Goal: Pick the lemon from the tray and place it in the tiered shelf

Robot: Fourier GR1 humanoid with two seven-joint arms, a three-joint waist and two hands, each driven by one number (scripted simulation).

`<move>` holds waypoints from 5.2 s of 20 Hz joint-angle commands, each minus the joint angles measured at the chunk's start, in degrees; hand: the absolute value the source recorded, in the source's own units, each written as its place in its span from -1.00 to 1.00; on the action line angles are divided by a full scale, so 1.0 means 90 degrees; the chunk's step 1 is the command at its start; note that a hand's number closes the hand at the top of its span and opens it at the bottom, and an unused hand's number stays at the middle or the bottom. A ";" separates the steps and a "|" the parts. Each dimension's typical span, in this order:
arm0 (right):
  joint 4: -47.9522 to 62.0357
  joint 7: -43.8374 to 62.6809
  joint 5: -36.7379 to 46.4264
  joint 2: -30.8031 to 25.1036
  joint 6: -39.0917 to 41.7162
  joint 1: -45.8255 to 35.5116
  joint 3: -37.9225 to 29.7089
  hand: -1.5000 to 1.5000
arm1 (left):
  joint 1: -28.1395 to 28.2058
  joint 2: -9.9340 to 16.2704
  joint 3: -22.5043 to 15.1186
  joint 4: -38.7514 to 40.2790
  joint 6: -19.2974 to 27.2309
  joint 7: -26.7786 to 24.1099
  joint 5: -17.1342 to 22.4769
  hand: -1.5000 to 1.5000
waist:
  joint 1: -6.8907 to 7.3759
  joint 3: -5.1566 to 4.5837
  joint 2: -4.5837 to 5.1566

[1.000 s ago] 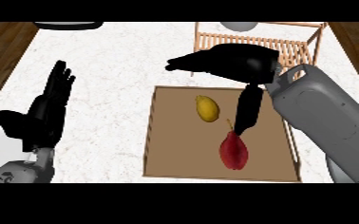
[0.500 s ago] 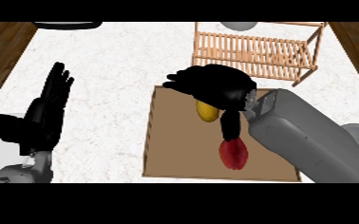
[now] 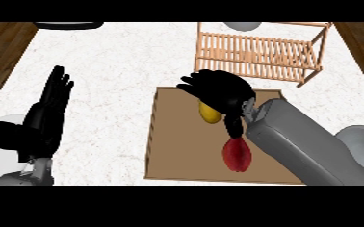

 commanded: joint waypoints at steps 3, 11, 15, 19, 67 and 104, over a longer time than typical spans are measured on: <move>0.0825 -0.0913 0.0793 0.0186 -0.0255 0.0151 -0.0316 -1.00 | -0.0076 -0.0171 0.0222 0.0240 -0.0256 -0.0002 -0.0148 0.00 | 0.0002 0.0000 0.0008; 0.1771 -0.1546 0.1520 0.0652 -0.0264 -0.0065 -0.0767 -1.00 | -0.0318 -0.0432 0.0512 0.0536 -0.0512 -0.0093 -0.0300 0.00 | 0.0005 -0.0001 0.0009; 0.1590 -0.1692 0.1903 0.0899 -0.0470 0.0472 -0.0785 -1.00 | -0.0002 -0.0503 0.0467 0.0016 -0.0518 0.0157 -0.0536 0.00 | -0.0010 0.0000 -0.0002; 0.2290 -0.2097 0.2132 0.1113 -0.0807 0.0273 -0.1072 -1.00 | -0.0596 -0.0609 0.0743 0.0963 -0.0823 -0.0221 -0.0473 0.00 | -0.0017 -0.0001 0.0012; -0.2838 0.6669 0.2592 0.2394 -0.3707 0.1544 -0.1345 1.00 | -0.0044 -0.1031 0.0915 0.0098 -0.0815 0.0390 -0.1141 0.00 | -0.0186 -0.0009 -0.0083; 0.1672 0.2530 0.2307 0.1471 -0.5673 0.0103 -0.5271 1.00 | -0.0082 -0.1354 0.1177 -0.0215 -0.1269 0.0509 -0.1295 0.00 | 0.0034 0.0001 0.0016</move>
